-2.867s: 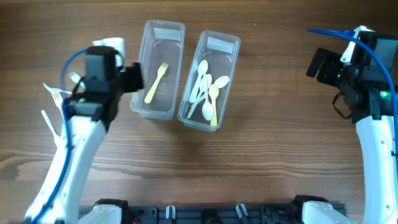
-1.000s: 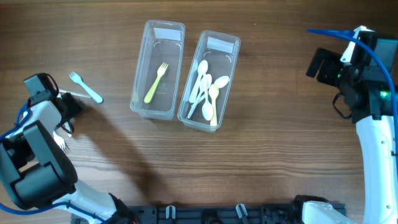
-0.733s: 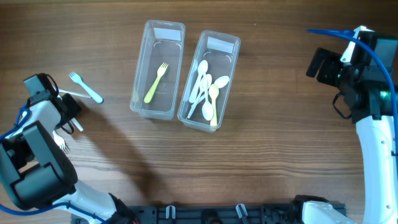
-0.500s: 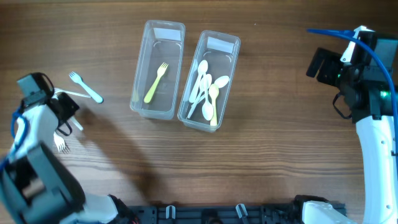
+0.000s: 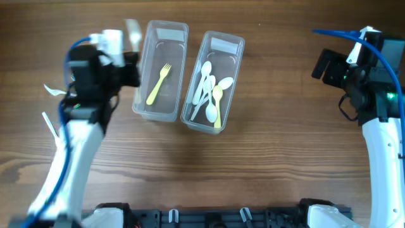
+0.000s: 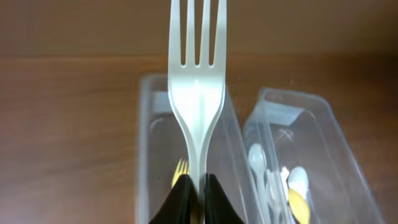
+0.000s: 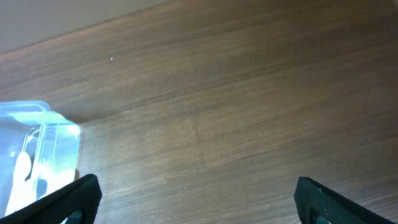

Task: Pack container
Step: 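Place the white fork into the left container, then move the left gripper back to the remaining forks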

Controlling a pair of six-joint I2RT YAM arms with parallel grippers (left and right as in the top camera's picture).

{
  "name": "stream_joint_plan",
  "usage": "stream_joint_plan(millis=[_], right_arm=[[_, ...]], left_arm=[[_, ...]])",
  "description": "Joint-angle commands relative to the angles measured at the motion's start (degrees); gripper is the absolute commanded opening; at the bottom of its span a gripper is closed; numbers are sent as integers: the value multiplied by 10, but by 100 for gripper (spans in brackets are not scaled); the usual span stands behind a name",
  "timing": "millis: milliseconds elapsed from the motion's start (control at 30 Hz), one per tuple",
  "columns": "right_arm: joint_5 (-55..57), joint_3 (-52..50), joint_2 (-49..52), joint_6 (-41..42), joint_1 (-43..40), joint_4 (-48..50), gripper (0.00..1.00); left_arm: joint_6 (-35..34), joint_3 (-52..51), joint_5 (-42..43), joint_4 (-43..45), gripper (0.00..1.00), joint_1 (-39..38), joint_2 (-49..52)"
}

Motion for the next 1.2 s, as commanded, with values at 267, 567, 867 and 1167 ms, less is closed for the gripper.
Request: stream_joint_plan(millis=[267,567,867,1167], right_arm=[[10,3,-2,-10,1,0,100],[10,3,-2,-10,1,0,100],[10,3,-2,-10,1,0,100],[10,3,-1,-10,1,0,100]], left_arm=[[48,0,-23,61,100,-42,105],[41,0,-24,8,100,-28,-121],[-604,0,-467,-206,100,84,-81],[-679,0,-411,-147,78,187,150]])
